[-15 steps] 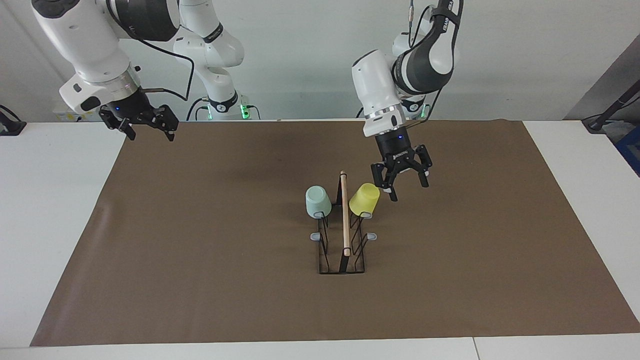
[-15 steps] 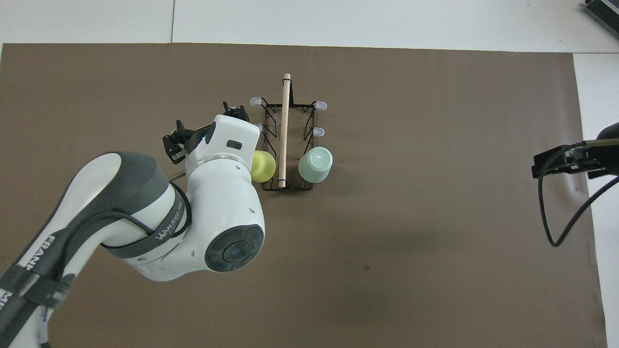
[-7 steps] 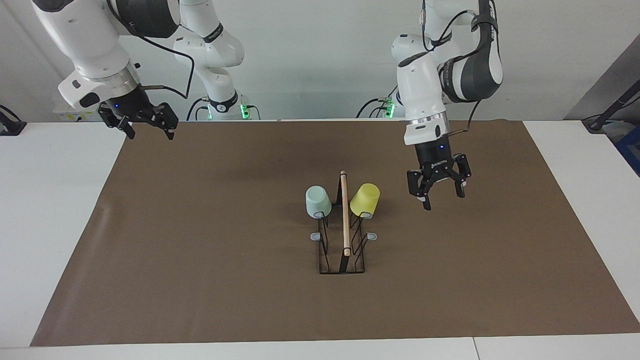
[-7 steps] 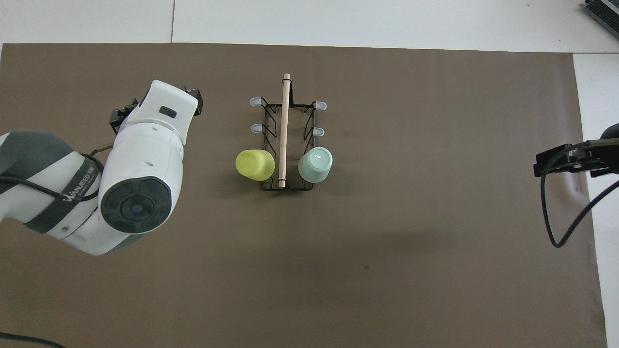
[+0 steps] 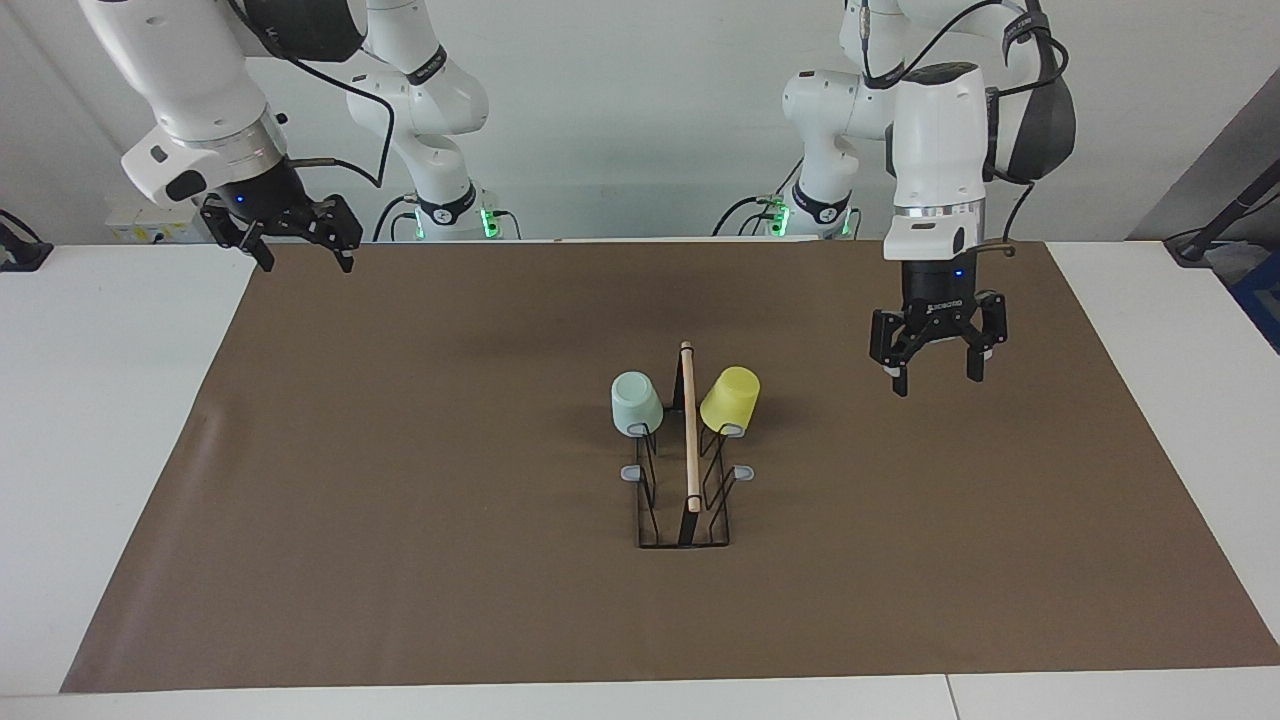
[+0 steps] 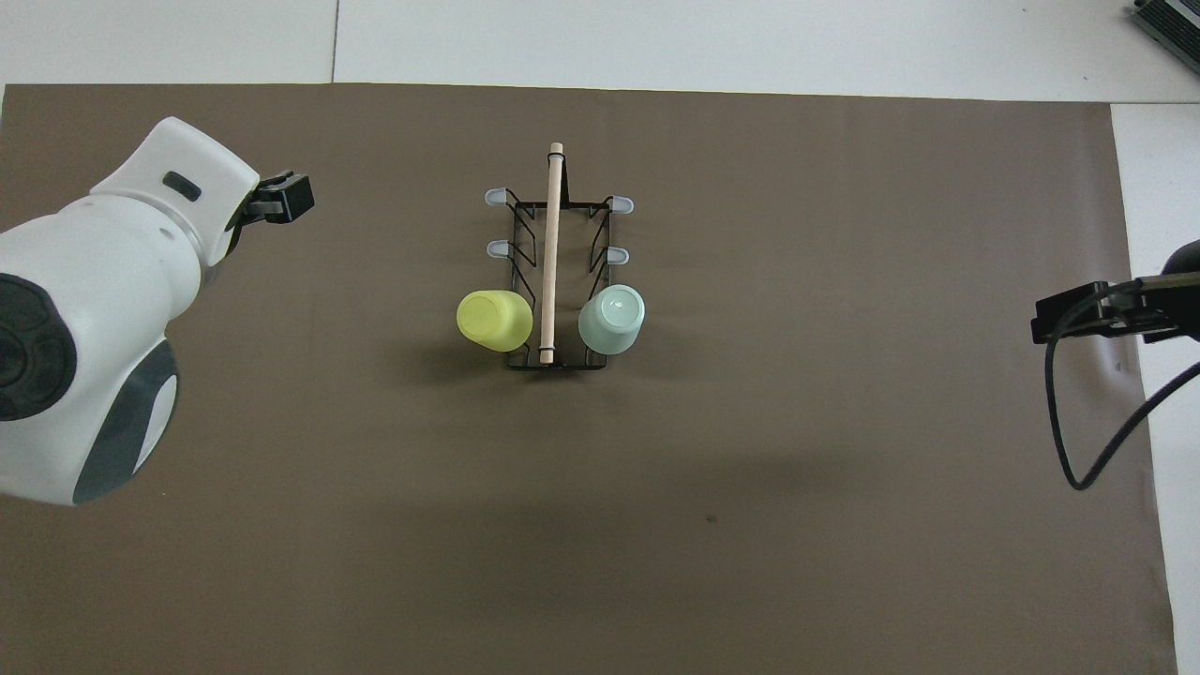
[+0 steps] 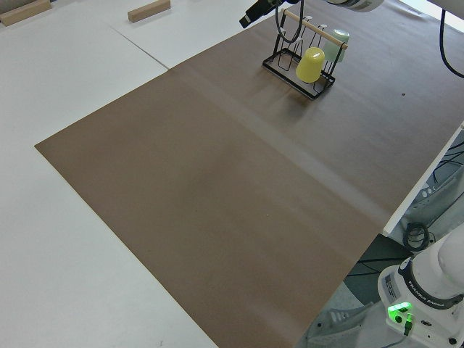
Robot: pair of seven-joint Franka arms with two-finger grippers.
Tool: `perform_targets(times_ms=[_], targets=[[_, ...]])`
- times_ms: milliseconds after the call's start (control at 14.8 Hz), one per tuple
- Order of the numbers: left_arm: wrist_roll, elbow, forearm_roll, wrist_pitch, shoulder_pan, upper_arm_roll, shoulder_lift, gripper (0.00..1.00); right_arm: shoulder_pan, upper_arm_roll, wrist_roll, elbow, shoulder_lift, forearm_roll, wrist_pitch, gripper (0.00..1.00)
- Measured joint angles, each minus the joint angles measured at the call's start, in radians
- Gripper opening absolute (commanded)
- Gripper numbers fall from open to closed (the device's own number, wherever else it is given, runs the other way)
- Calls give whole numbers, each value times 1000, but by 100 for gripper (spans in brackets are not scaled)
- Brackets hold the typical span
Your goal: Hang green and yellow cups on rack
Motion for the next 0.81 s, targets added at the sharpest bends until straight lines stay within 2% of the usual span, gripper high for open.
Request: perform_targets(times_ms=[271,474,610,813], targets=[[275,33,-201,-166,36,10,-31,100,-5,-1,0,0,0,0,0,100],[481,142,-289,-408,76,15,-38,100,-6,-5,0,0,0,0,0,100],[543,230,-322,-555,92,17,-38,100,-6,-5,0,0,0,0,0,100],[597,316,-388,-700,130,17,-28,100,-6,-5,0,0,0,0,0,100]])
